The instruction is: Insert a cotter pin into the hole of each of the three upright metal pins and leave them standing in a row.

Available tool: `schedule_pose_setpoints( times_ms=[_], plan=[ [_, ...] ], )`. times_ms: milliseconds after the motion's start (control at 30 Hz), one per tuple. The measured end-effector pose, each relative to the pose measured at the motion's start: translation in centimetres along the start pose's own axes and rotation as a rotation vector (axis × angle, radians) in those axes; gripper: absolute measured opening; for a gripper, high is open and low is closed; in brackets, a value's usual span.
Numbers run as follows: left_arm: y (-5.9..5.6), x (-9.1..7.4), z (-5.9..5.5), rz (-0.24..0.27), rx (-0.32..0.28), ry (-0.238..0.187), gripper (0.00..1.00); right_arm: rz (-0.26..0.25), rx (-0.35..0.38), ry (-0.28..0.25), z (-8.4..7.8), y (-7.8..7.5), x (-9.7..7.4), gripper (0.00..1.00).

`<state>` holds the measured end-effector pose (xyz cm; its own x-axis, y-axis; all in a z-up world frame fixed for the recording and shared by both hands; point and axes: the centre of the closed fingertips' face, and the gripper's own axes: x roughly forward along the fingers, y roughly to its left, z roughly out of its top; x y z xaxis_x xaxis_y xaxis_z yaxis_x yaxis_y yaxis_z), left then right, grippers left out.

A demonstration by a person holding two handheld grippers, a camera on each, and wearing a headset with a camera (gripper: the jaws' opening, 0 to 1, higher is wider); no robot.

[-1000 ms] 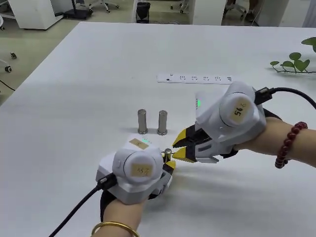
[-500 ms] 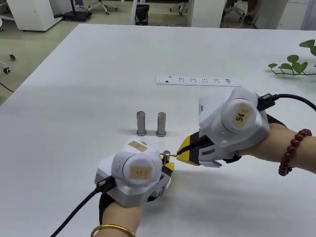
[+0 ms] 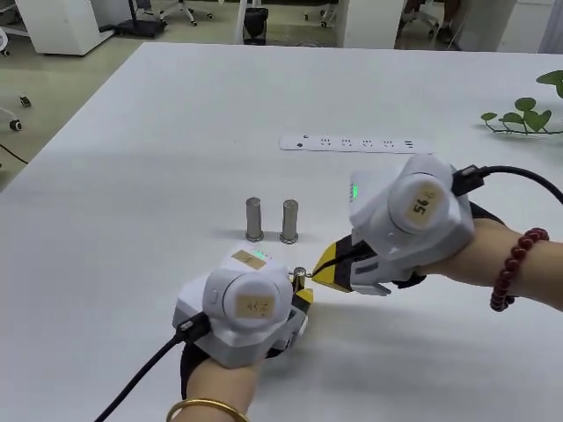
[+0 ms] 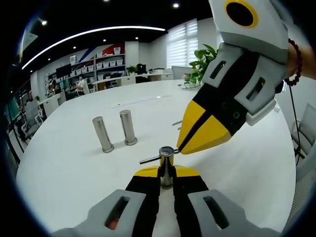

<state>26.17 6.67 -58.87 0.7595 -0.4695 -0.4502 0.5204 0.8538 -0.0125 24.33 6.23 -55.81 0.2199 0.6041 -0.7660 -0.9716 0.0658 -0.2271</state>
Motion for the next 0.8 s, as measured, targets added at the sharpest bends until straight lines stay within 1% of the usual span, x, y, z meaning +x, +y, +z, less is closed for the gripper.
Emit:
schedule_pose_setpoints(
  times_ms=[267, 333, 367, 400, 433, 533, 567, 600, 633, 667, 733, 800],
  plan=[
    [0.0, 0.0, 0.0, 0.002, -0.004, -0.001, 0.06, -0.002, 0.000, 0.000, 0.0, 0.0, 0.0, 0.00],
    [0.0, 0.0, 0.0, 0.007, -0.001, 0.001, 0.06, -0.011, 0.012, 0.004, -0.2, -0.1, 0.0, 0.00],
    [0.0, 0.0, 0.0, 0.008, 0.002, 0.002, 0.06, -0.026, 0.044, 0.018, -0.6, -0.3, 0.0, 0.00],
    [0.0, 0.0, 0.0, 0.010, 0.004, 0.002, 0.06, -0.036, 0.063, 0.026, -0.8, -0.4, 0.0, 0.03],
    [0.0, 0.0, 0.0, 0.012, 0.003, 0.002, 0.06, -0.049, 0.087, 0.019, -0.9, -0.7, -0.1, 0.04],
    [0.0, 0.0, 0.0, 0.013, -0.002, 0.004, 0.06, -0.067, 0.177, -0.015, -0.9, -1.0, -0.4, 0.09],
    [0.1, 0.0, 0.0, 0.014, -0.004, 0.004, 0.06, -0.079, 0.225, -0.043, -0.7, -1.2, -0.6, 0.11],
    [0.1, 0.0, 0.0, 0.014, -0.003, 0.004, 0.06, -0.081, 0.256, -0.059, -0.7, -1.3, -0.7, 0.13],
    [0.1, 0.0, 0.0, 0.015, -0.004, 0.003, 0.06, -0.093, 0.307, -0.079, -0.8, -1.6, -1.0, 0.14],
    [0.2, 0.0, 0.0, 0.018, -0.005, 0.001, 0.06, -0.099, 0.331, -0.089, -0.9, -1.7, -1.1, 0.15],
    [0.3, 0.0, 0.0, 0.022, 0.016, 0.005, 0.06, -0.110, 0.375, -0.112, -1.1, -1.9, -1.5, 0.16],
    [0.5, 0.0, 0.0, 0.027, 0.007, 0.005, 0.05, -0.138, 0.412, -0.113, -1.7, -2.2, -1.8, 0.17]
  ],
)
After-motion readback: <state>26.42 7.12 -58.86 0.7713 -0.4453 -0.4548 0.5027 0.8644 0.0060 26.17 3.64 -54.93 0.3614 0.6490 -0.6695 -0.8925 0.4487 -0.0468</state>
